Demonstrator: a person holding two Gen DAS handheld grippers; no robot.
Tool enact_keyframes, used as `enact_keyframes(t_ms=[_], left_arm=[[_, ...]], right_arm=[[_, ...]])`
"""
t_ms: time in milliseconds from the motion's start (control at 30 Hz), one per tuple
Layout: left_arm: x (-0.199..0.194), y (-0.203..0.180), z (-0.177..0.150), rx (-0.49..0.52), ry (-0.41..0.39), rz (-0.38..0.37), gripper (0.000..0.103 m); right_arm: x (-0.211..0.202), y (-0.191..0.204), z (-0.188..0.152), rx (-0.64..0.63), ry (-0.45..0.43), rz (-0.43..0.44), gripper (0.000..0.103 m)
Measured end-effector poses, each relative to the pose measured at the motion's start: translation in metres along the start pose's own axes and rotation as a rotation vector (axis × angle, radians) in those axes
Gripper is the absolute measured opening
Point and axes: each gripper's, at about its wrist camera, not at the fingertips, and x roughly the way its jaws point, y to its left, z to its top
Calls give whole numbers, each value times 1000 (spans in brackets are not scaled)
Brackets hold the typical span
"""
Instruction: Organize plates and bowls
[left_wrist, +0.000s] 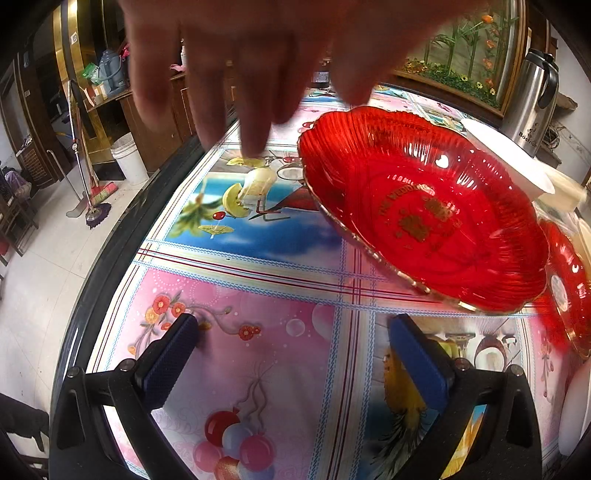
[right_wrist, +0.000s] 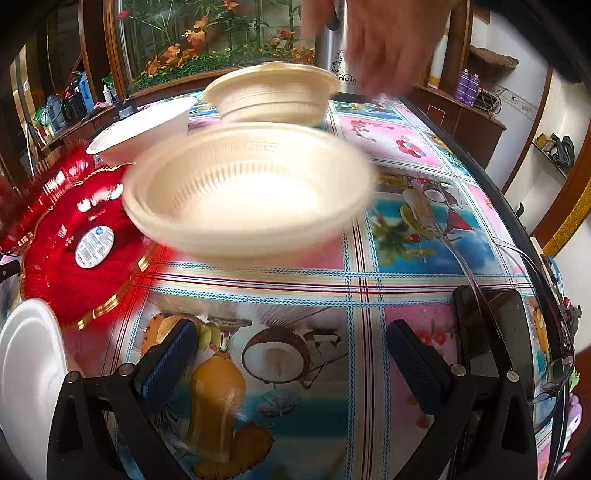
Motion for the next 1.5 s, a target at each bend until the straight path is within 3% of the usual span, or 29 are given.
enact_keyframes(t_ms=[1267,1500], left_arm=[[-1,-1,-1,-9,0,7,103],[-7,-2,-7,16,64,-12,103]], right_arm=[[2,-3,-1,6,1,1,103],[-5,-6,-1,-14,113,51,103]])
